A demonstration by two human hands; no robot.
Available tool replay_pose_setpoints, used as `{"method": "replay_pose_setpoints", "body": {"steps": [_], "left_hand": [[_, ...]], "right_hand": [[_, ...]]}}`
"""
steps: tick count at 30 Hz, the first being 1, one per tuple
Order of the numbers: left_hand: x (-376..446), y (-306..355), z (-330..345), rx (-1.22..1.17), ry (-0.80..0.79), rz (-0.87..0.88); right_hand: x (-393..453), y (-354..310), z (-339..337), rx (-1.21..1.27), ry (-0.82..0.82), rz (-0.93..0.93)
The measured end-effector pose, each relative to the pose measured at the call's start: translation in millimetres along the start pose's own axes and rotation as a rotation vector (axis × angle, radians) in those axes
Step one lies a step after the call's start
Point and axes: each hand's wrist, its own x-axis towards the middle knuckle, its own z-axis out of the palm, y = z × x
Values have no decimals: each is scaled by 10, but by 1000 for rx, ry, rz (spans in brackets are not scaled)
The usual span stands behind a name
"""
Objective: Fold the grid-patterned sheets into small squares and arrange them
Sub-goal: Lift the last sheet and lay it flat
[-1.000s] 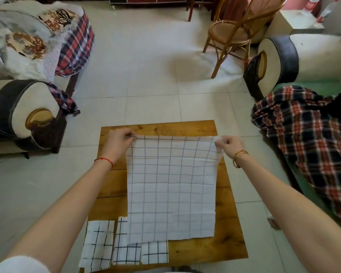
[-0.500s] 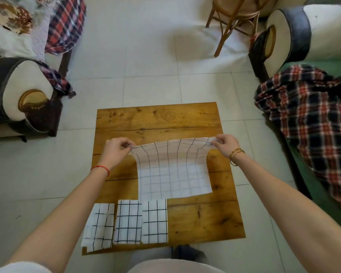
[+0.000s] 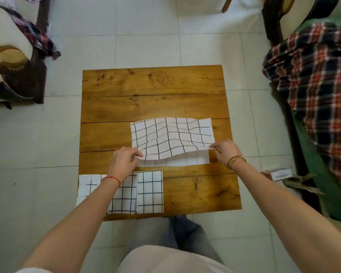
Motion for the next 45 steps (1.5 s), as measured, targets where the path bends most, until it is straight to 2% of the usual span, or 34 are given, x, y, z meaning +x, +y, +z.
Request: {"method": "replay_pose_setpoints", "body": {"steps": [5, 13, 22, 28, 33, 38, 41, 45], "left_hand": [[-15, -42, 241, 101, -144, -35], [444, -145, 262, 58, 15, -114], [1175, -225, 378, 138, 23, -64], [1378, -238, 525, 292, -96, -80], [1357, -299, 606, 327, -159, -129], [1322, -279, 647, 299, -137, -98], [1273, -266, 686, 257, -120, -56], [1259, -272, 729, 241, -28, -28]], "right_hand": [[-6, 9, 293, 30, -32, 46], [465, -159, 248, 384, 212, 288], [1138, -315, 329, 703, 270, 537], [1372, -308, 362, 871, 411, 601], [1475, -193, 278, 1028, 544, 662], [1515, -139, 263, 1156, 506, 579], [1538, -177, 360, 964, 444, 455], [1553, -422, 556, 343, 441, 219]]}}
